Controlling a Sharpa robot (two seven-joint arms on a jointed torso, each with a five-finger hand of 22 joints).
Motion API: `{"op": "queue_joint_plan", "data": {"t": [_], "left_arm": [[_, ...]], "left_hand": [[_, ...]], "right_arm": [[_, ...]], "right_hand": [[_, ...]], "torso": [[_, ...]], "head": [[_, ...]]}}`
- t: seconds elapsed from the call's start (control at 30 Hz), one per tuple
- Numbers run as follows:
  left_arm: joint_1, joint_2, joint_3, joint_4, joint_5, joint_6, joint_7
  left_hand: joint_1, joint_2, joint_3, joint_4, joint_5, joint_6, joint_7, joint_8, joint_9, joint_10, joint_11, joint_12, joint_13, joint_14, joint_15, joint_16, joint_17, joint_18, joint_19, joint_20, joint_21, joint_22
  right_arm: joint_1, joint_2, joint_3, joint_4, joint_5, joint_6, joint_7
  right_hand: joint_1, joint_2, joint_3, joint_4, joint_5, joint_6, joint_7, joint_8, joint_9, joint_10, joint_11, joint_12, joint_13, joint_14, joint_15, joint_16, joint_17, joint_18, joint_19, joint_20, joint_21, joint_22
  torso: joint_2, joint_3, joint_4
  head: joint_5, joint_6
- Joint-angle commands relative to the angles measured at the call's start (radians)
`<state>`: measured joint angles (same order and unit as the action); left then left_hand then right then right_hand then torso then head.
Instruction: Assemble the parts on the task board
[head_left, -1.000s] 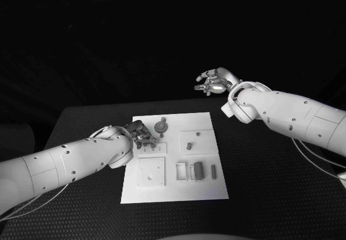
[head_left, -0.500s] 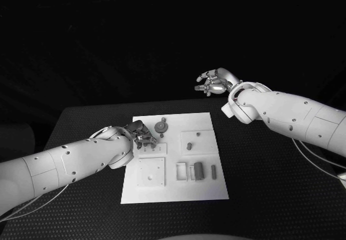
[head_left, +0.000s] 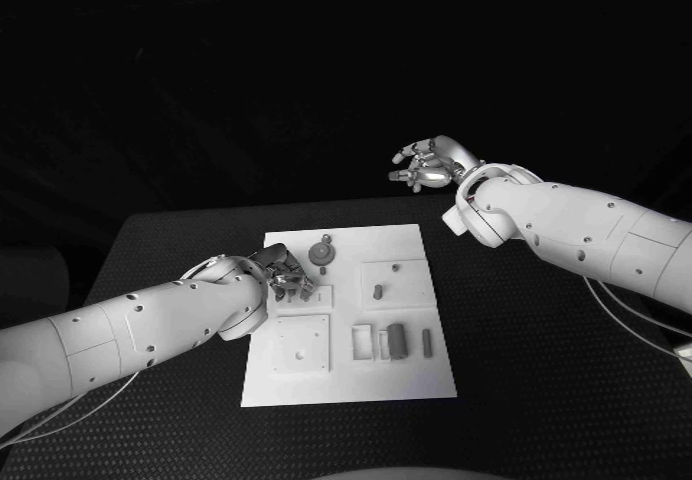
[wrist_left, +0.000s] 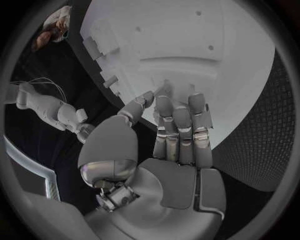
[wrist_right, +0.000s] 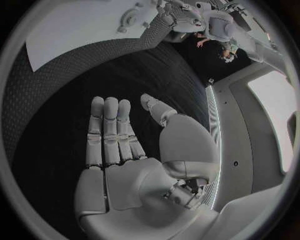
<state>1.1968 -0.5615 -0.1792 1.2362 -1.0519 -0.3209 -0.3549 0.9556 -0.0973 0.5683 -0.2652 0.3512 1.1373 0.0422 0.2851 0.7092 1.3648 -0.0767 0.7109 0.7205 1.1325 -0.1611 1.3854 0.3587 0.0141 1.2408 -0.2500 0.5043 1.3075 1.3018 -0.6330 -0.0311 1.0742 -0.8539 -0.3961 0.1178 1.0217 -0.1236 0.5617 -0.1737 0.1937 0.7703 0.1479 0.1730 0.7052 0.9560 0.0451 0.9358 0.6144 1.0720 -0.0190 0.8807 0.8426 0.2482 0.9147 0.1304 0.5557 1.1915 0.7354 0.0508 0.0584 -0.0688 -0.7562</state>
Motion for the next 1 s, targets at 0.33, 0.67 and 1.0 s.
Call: {"op": "queue_joint_plan", "data": {"t": [0.33,0.67,1.0], "left_arm": [[-0.004,-0.008,-0.001,0.002,-0.014,-0.001,0.007],[-0.004,-0.012,-0.001,0.003,-0.014,-0.006,0.005],[-0.004,-0.015,-0.001,0.004,-0.014,-0.006,0.003]], "left_hand": [[-0.002,-0.047,-0.009,0.032,-0.062,-0.017,0.002,-0.015,0.034,-0.009,0.009,-0.001,0.003,-0.004,-0.005,-0.007,-0.002,-0.012,-0.002,-0.008,-0.012,0.018],[-0.031,-0.071,-0.045,0.045,-0.070,-0.024,0.004,-0.021,0.035,-0.011,0.011,0.000,0.005,-0.004,-0.004,-0.006,-0.002,-0.011,-0.001,-0.009,-0.016,0.019],[-0.039,-0.080,-0.055,0.059,-0.108,-0.025,0.004,-0.024,0.037,-0.012,0.011,-0.001,0.005,-0.004,-0.005,-0.007,-0.002,-0.010,0.001,-0.010,-0.021,0.018]], "right_arm": [[-0.001,-0.001,0.000,0.001,0.000,0.013,0.011],[-0.003,-0.003,0.000,0.001,0.000,0.013,0.011],[-0.003,-0.003,0.000,0.001,0.000,0.013,0.011]], "right_hand": [[-0.008,0.004,0.000,0.007,-0.004,0.048,0.041,0.006,-0.002,-0.109,0.037,0.005,-0.003,0.007,-0.001,-0.008,0.003,0.014,0.008,0.000,-0.007,0.002],[-0.008,0.004,0.000,0.008,-0.004,0.047,0.041,0.006,-0.002,-0.109,0.037,0.005,-0.003,0.007,-0.001,-0.009,0.004,0.014,0.007,0.000,-0.008,0.002],[-0.008,0.004,0.000,0.008,-0.004,0.047,0.041,0.006,-0.002,-0.109,0.037,0.006,-0.004,0.007,-0.001,-0.010,0.004,0.014,0.007,0.000,-0.008,0.003]], "torso": [[0.000,0.0000,0.0002],[0.000,-0.0001,0.0003],[0.000,0.0000,0.0002]], "head": [[0.000,0.001],[0.000,0.002],[0.000,0.002]]}}
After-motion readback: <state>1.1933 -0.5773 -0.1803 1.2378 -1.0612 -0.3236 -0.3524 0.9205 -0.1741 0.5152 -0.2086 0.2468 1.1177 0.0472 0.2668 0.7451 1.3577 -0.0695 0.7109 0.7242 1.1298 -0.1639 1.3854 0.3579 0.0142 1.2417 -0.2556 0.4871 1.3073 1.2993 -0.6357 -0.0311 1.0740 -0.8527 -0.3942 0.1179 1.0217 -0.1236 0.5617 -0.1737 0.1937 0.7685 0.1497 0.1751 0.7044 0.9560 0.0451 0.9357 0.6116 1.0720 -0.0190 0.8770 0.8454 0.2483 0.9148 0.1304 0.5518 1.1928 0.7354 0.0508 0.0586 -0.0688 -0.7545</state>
